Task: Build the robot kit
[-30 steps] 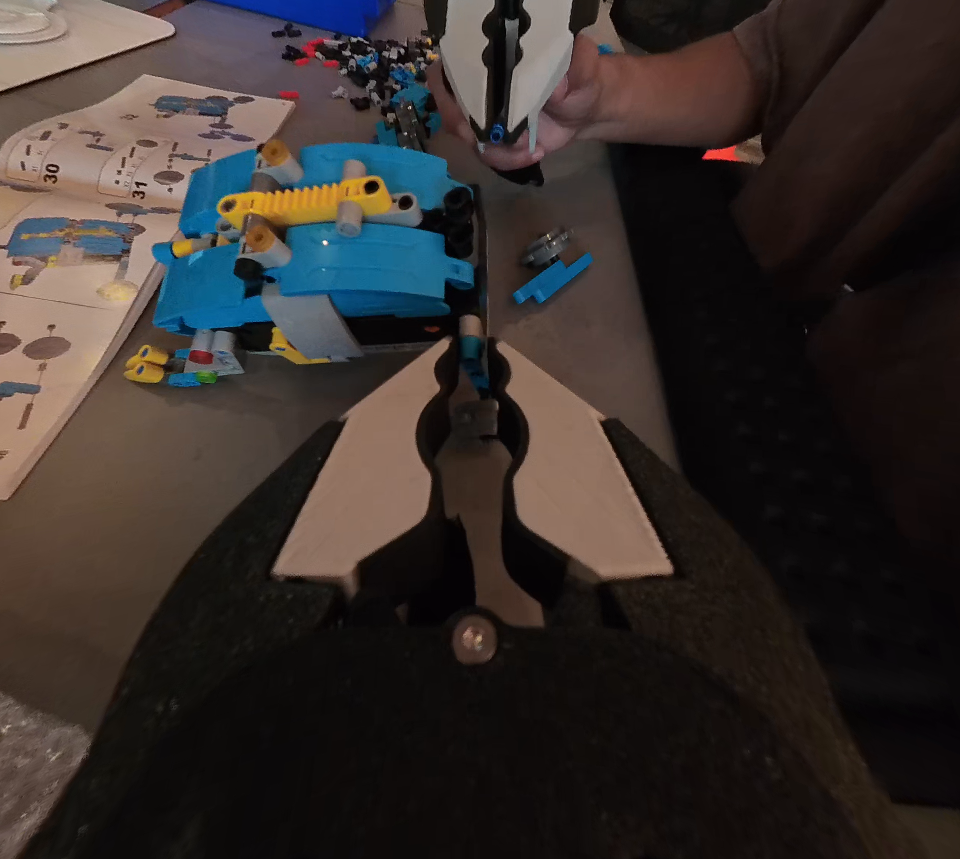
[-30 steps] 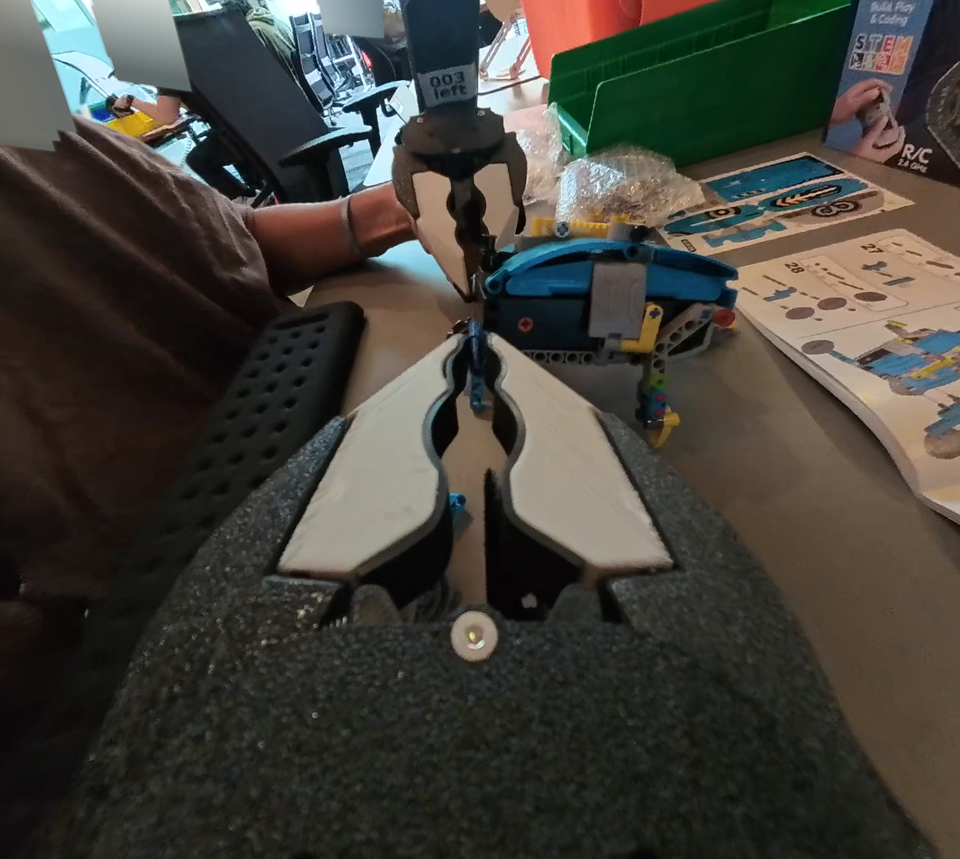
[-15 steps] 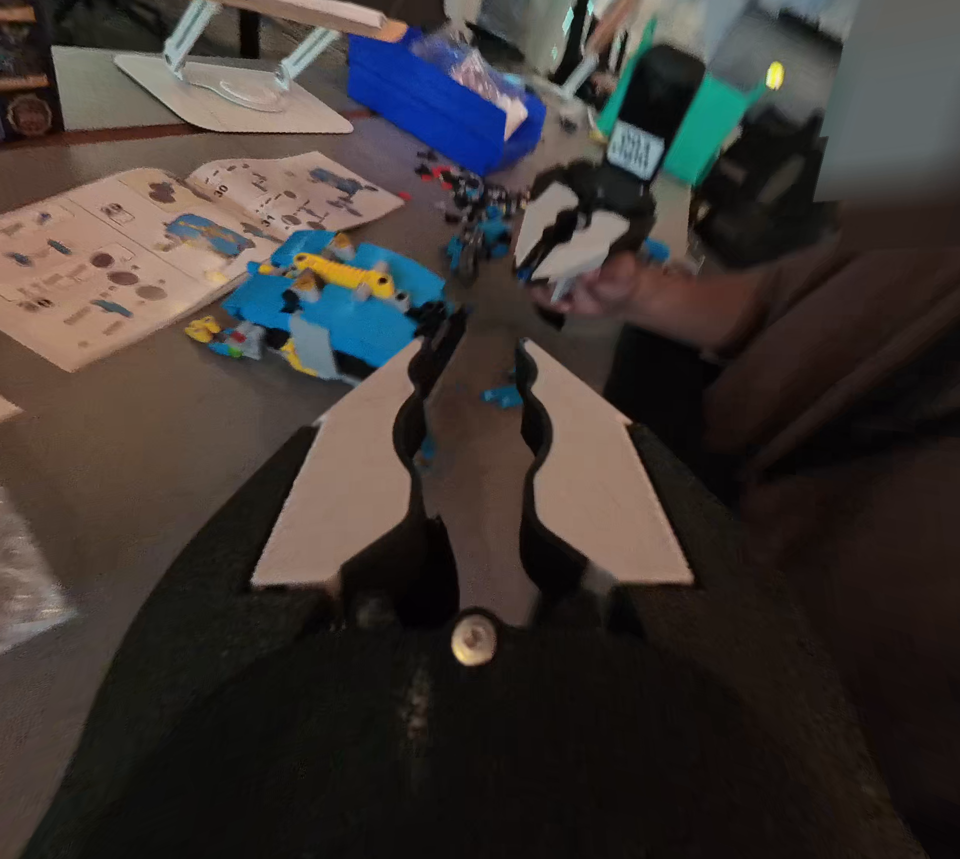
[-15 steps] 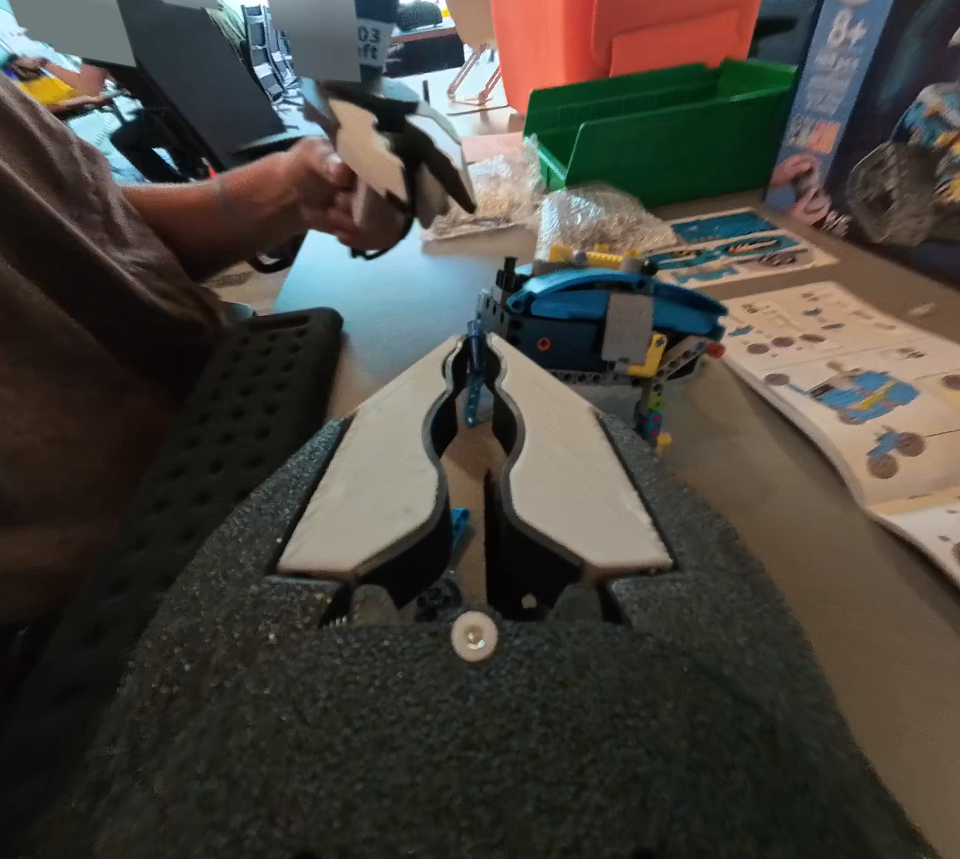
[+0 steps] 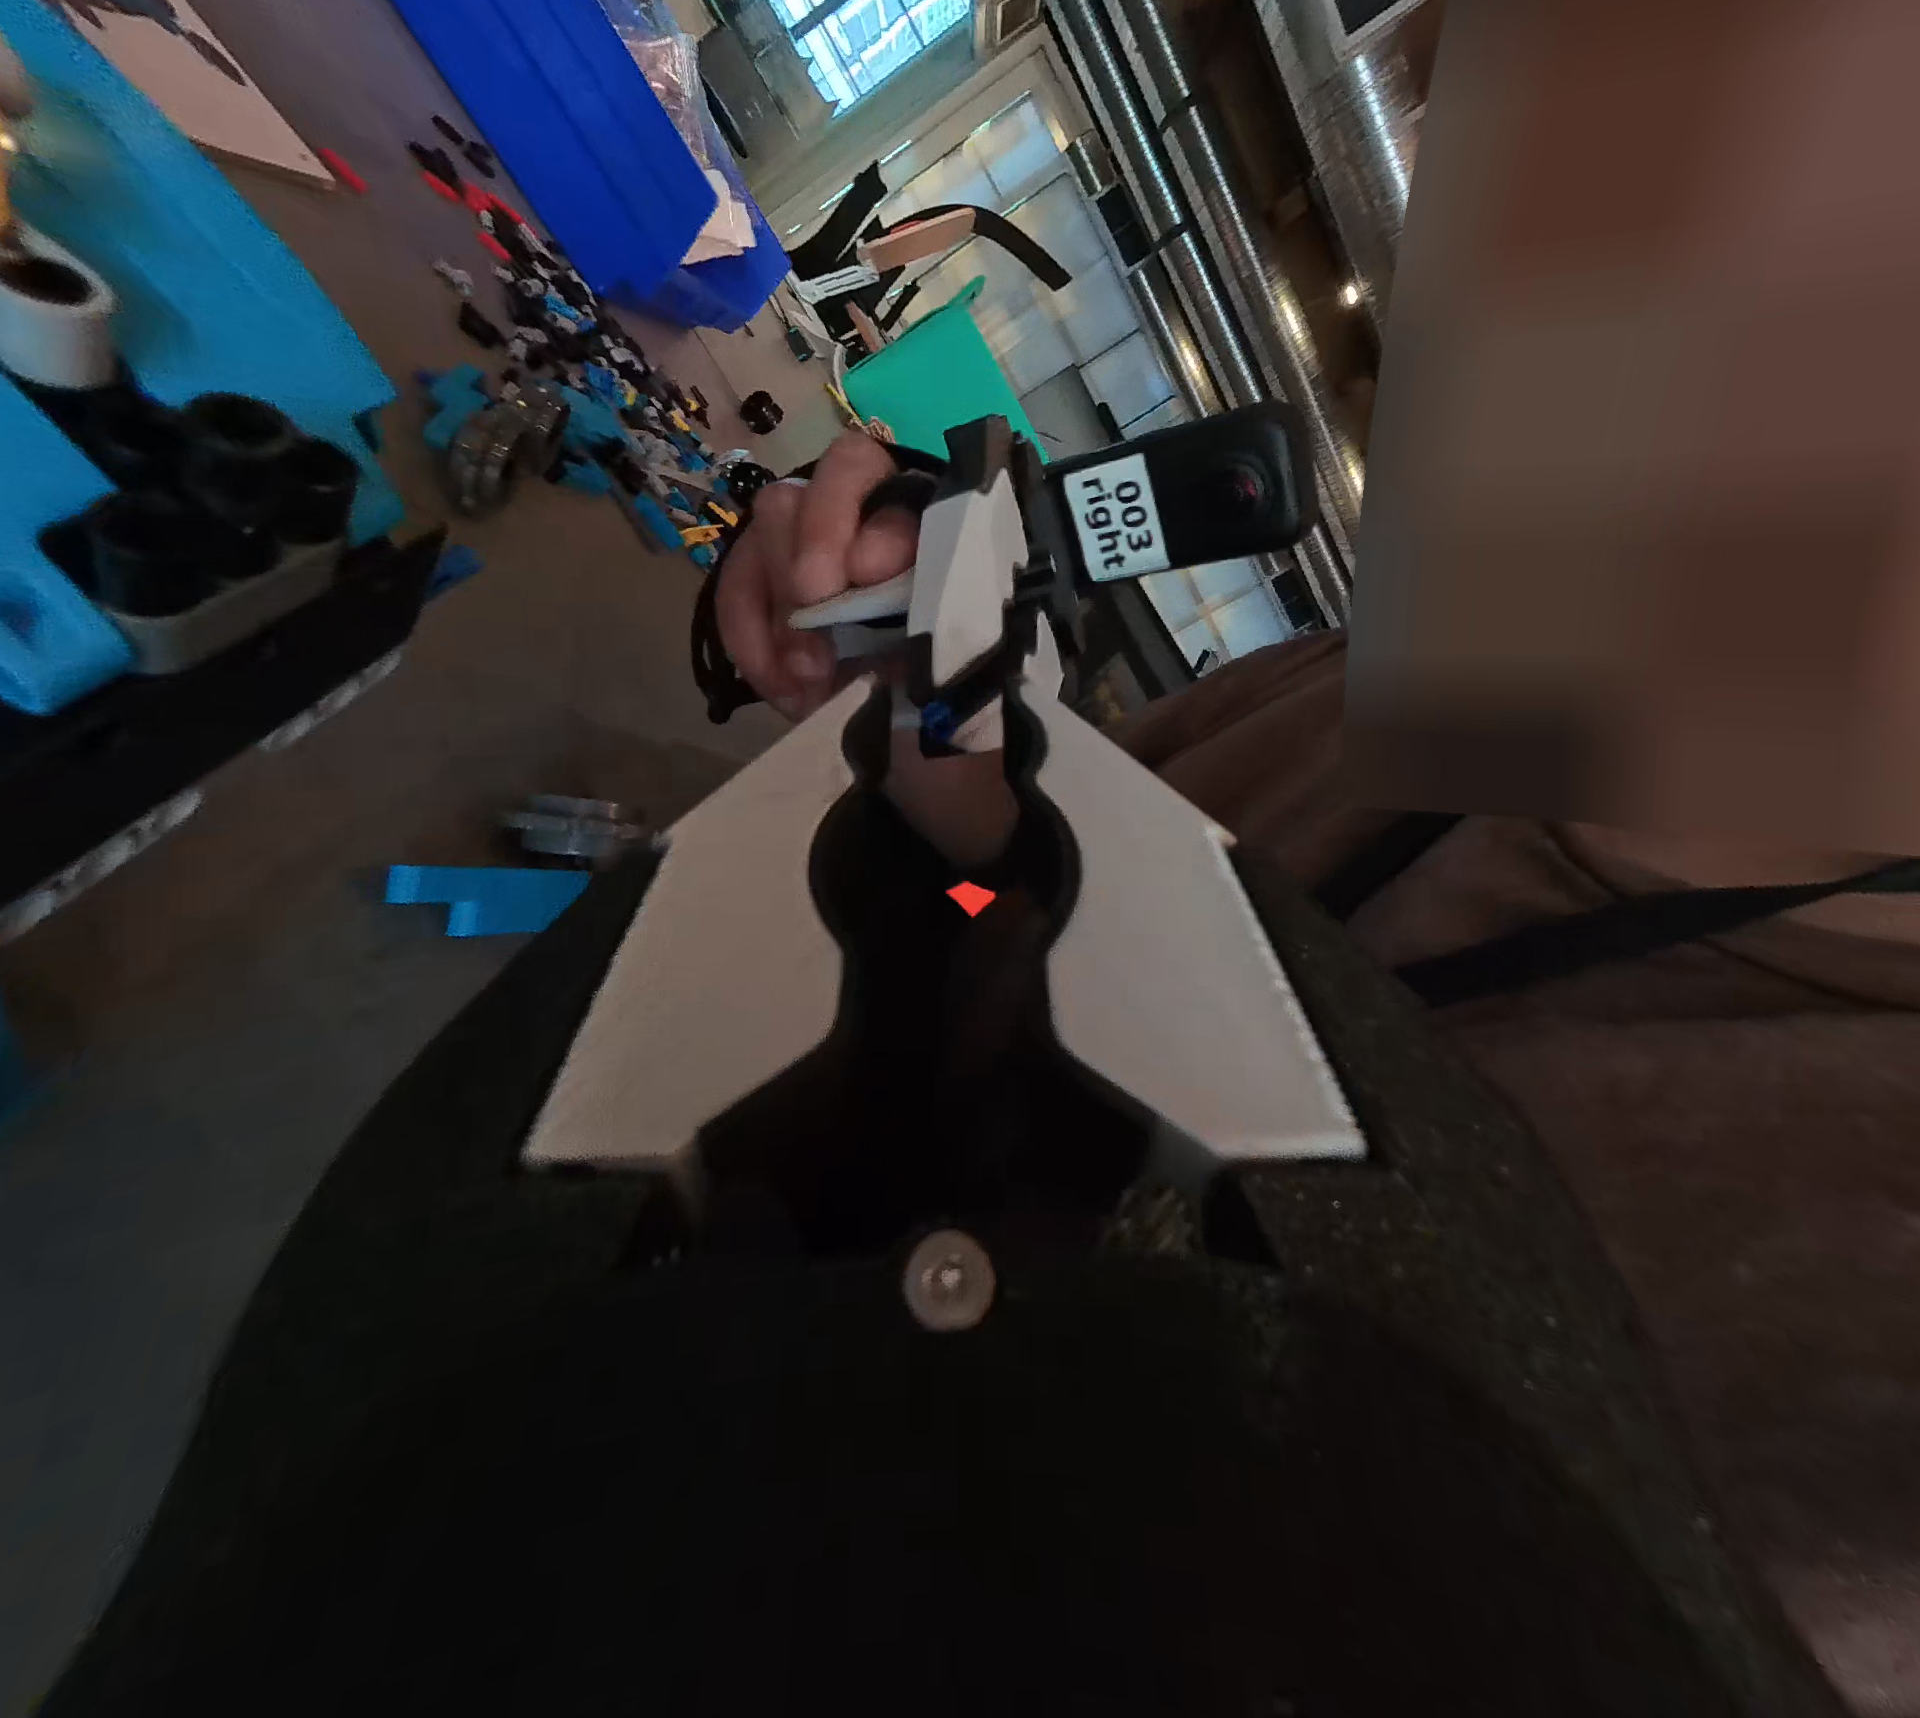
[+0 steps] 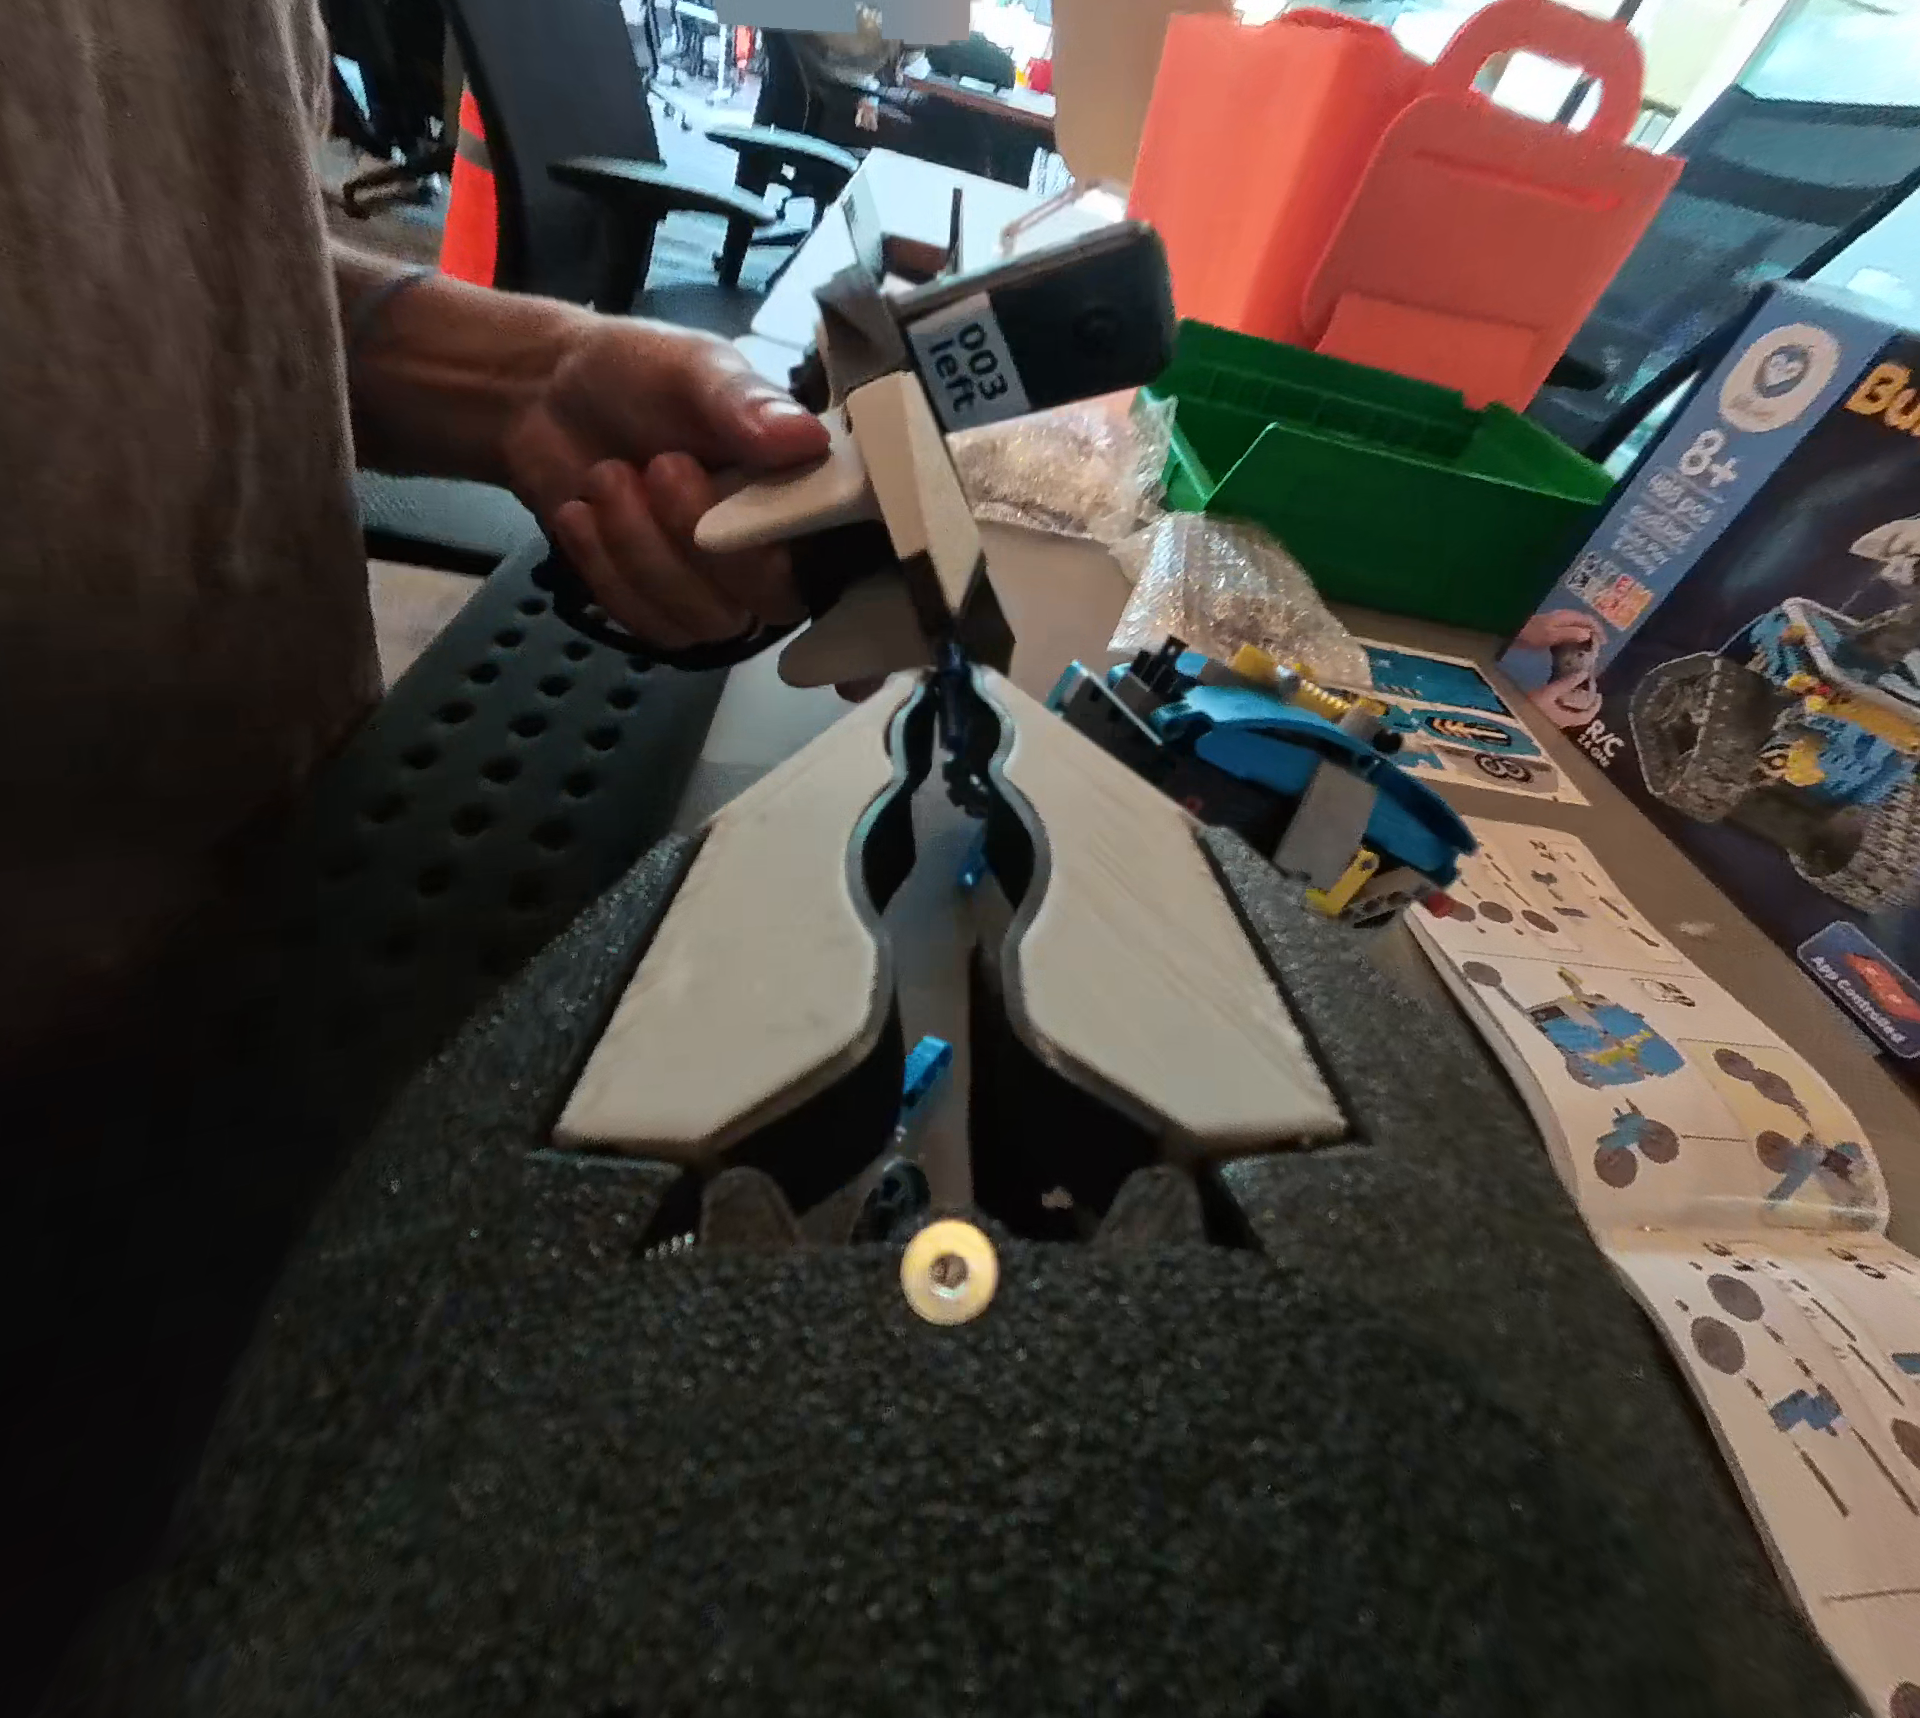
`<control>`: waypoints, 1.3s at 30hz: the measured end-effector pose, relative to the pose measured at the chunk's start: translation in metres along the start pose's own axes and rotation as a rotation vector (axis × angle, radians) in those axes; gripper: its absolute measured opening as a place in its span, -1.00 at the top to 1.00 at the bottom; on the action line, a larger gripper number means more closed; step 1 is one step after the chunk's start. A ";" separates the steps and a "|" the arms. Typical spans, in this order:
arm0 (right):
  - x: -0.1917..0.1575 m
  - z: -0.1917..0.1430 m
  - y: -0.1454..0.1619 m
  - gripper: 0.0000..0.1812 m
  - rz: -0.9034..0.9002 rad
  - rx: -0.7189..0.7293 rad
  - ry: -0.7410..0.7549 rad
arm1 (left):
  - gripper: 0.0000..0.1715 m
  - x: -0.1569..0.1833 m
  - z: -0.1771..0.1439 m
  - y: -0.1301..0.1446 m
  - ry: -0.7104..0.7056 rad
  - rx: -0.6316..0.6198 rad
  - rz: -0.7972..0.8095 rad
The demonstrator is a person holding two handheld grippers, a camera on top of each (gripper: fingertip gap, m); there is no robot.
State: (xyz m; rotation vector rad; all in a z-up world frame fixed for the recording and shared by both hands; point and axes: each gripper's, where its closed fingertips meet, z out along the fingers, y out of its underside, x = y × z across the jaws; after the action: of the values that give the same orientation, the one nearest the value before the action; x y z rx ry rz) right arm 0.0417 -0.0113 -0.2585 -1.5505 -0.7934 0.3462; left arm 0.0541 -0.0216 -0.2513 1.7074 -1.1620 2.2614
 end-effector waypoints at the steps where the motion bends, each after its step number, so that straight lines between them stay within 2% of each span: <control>1: -0.001 0.001 0.003 0.94 -0.003 -0.010 -0.004 | 0.80 -0.002 0.002 0.001 0.002 -0.001 -0.004; 4: -0.003 0.000 0.004 0.94 0.023 -0.003 -0.031 | 0.87 -0.005 0.004 0.005 0.007 0.004 0.009; 10: -0.012 0.002 0.005 0.94 0.010 0.002 -0.076 | 0.89 -0.002 -0.001 0.013 0.020 0.015 0.014; 18: -0.019 0.007 0.004 0.94 -0.044 -0.010 -0.063 | 0.88 0.000 -0.011 0.021 0.000 0.072 -0.010; 22: -0.019 0.007 0.002 0.94 -0.046 -0.001 -0.051 | 0.88 0.002 -0.020 0.023 -0.032 0.110 0.007; 24: -0.014 0.006 0.004 0.94 -0.054 -0.020 -0.031 | 0.88 -0.002 -0.030 0.020 -0.092 0.134 0.047; 27: 0.002 0.000 0.010 0.94 -0.049 -0.051 0.026 | 0.87 -0.017 -0.058 0.013 -0.273 0.179 0.129; 31: 0.027 -0.005 0.023 0.94 0.031 -0.074 0.095 | 0.87 -0.034 -0.113 0.004 -0.519 0.274 0.247; 36: 0.038 0.010 0.040 0.94 0.131 -0.123 0.141 | 0.87 -0.032 -0.178 -0.005 -0.653 0.414 0.284; 39: 0.052 0.015 0.042 0.94 0.206 -0.097 0.197 | 0.87 -0.036 -0.226 -0.010 -0.771 0.482 0.304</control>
State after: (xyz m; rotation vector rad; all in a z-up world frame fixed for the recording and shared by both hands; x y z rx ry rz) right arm 0.0806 0.0361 -0.2888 -1.7329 -0.5049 0.3023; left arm -0.1063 0.1345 -0.2973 2.9498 -1.0699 2.2151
